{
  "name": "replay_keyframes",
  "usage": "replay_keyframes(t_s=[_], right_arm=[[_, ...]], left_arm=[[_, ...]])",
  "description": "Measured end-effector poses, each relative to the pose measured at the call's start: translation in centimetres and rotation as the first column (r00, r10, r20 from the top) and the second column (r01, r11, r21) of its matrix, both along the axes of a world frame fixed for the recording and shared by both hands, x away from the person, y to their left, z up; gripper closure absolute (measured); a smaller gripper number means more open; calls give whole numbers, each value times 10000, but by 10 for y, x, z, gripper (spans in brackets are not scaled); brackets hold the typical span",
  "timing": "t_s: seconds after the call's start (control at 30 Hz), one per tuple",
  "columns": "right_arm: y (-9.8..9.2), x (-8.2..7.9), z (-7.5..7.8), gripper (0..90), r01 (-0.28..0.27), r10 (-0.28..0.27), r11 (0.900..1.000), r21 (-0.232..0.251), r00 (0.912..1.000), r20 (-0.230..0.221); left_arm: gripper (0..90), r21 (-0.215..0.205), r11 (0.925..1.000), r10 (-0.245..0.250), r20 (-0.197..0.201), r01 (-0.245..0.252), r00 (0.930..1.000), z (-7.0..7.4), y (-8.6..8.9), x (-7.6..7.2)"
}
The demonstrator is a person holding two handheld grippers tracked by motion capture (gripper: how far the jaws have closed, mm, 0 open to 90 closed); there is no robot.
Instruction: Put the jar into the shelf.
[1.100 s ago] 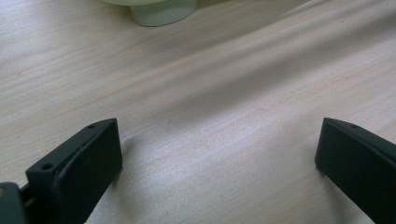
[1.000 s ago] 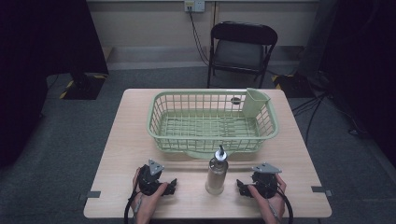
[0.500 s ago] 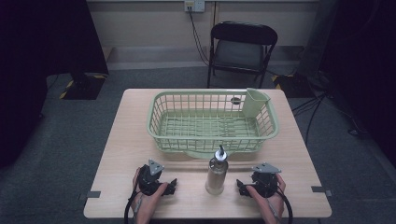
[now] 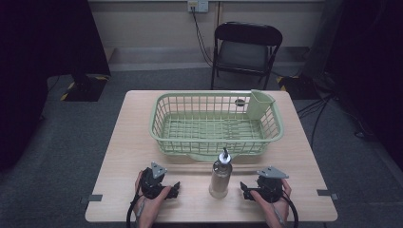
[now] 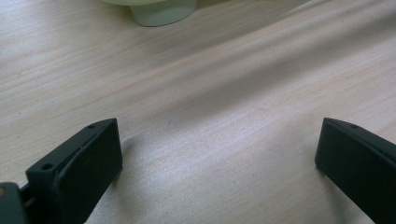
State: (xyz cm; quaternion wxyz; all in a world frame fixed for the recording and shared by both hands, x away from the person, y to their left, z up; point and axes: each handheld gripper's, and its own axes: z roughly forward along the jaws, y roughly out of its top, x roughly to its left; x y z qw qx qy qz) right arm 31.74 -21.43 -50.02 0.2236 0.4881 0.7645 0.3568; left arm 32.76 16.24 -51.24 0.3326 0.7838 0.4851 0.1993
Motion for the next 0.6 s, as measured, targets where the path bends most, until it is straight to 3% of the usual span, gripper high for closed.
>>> replay_keyframes(t_s=[0.6], right_arm=[[5, -21, 33, 48, -563, 492, 9962, 671, 9935, 1026]], left_arm=[[3, 7, 10000, -2, 12, 2, 10000, 0, 0, 0]])
